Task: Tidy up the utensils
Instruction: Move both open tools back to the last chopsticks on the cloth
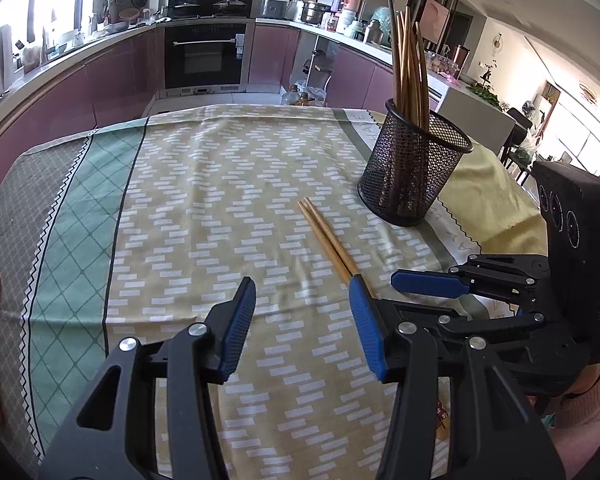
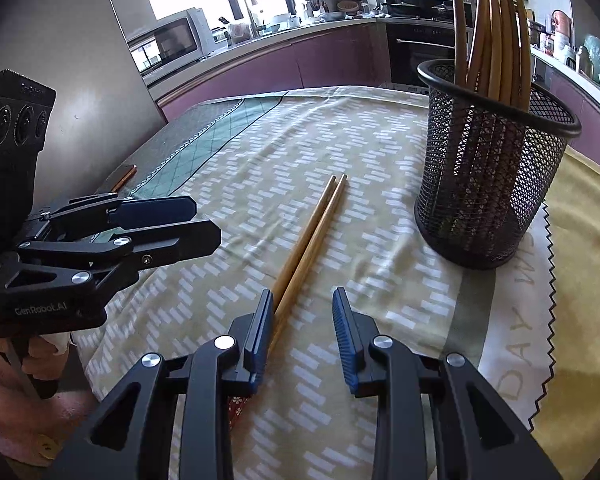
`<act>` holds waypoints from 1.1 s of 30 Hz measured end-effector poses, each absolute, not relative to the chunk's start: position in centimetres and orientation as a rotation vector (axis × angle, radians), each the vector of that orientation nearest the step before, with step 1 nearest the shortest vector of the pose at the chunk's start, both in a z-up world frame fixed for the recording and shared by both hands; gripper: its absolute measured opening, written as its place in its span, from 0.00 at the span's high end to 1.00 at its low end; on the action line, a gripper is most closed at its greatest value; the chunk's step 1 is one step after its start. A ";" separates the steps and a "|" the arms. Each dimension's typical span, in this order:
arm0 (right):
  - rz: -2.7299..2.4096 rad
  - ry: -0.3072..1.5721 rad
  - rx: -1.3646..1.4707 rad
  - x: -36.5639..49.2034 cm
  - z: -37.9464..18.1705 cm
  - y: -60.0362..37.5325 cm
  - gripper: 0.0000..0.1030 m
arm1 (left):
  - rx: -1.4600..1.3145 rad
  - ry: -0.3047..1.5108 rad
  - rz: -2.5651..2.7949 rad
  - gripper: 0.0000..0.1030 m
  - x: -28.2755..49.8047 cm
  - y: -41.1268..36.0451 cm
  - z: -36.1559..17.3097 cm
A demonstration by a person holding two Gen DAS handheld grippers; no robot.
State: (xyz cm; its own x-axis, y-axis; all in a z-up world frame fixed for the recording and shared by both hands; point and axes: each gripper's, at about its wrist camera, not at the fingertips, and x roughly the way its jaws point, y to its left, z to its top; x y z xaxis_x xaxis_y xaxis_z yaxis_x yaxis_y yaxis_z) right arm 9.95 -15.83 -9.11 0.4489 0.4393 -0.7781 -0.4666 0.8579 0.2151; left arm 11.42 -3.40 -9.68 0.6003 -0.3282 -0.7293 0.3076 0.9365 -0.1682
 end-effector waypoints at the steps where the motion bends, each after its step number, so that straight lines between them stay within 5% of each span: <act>1: 0.559 0.953 -0.033 9.9 -9.1 -15.9 0.72 | -0.024 0.852 -0.371 0.53 11.5 -3.5 -9.7; 29: 0.535 0.983 0.014 10.6 -9.2 -18.5 0.75 | 0.136 0.936 -0.430 0.54 12.4 -8.2 -12.8; 33: 0.534 0.982 0.015 10.7 -9.3 -18.5 0.75 | 0.147 0.939 -0.415 0.63 12.6 -8.1 -12.9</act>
State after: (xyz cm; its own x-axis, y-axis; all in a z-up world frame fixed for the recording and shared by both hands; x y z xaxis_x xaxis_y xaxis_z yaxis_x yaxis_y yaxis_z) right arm 10.67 -18.50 -9.30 0.4374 0.4364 -0.7863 -0.4233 0.8714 0.2482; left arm 12.63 -8.14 -12.88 0.5187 -0.2811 -0.8074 0.4073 0.9116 -0.0557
